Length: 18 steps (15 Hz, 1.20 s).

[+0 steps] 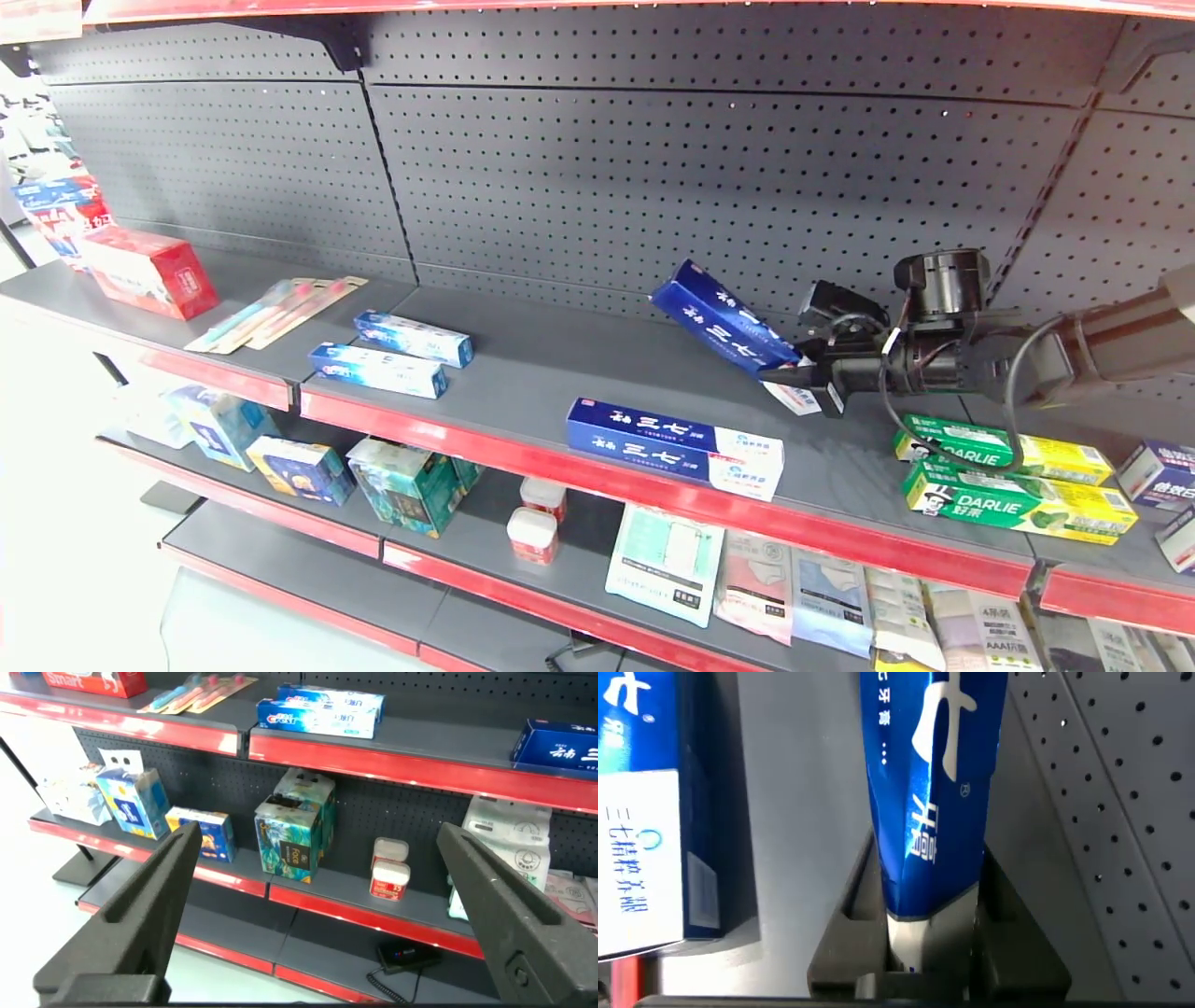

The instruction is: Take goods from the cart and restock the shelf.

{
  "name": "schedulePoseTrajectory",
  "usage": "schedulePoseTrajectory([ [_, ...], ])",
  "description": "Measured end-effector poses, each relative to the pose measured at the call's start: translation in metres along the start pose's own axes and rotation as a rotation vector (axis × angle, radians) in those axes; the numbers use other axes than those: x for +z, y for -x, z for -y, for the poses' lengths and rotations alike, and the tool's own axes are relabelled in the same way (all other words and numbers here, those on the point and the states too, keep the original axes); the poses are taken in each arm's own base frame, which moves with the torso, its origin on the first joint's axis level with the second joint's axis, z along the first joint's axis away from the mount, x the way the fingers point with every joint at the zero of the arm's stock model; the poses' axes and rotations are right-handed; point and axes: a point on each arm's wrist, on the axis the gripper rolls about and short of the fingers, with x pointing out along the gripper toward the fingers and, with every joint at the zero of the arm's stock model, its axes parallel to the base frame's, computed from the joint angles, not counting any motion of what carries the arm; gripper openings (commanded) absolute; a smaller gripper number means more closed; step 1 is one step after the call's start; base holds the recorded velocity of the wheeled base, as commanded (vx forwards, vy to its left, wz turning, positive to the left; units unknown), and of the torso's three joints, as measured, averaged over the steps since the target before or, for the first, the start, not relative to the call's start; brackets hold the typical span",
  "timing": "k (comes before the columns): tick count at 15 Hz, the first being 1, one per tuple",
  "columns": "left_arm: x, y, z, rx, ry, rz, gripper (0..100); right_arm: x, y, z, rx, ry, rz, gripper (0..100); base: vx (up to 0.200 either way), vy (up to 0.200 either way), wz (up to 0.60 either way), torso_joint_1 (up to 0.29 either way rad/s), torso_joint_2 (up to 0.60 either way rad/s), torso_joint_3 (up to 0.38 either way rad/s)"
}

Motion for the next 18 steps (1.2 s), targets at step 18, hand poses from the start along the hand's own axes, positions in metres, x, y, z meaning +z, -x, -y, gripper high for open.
schedulePoseTrajectory([
  [18,0.000,0.000,0.000,0.000,0.001,0.000,100,-0.030,-0.003,-0.001,-0.010,-0.023,-0.036,0,0.000,0.000,0.00,0.000,0.00,0.000],
])
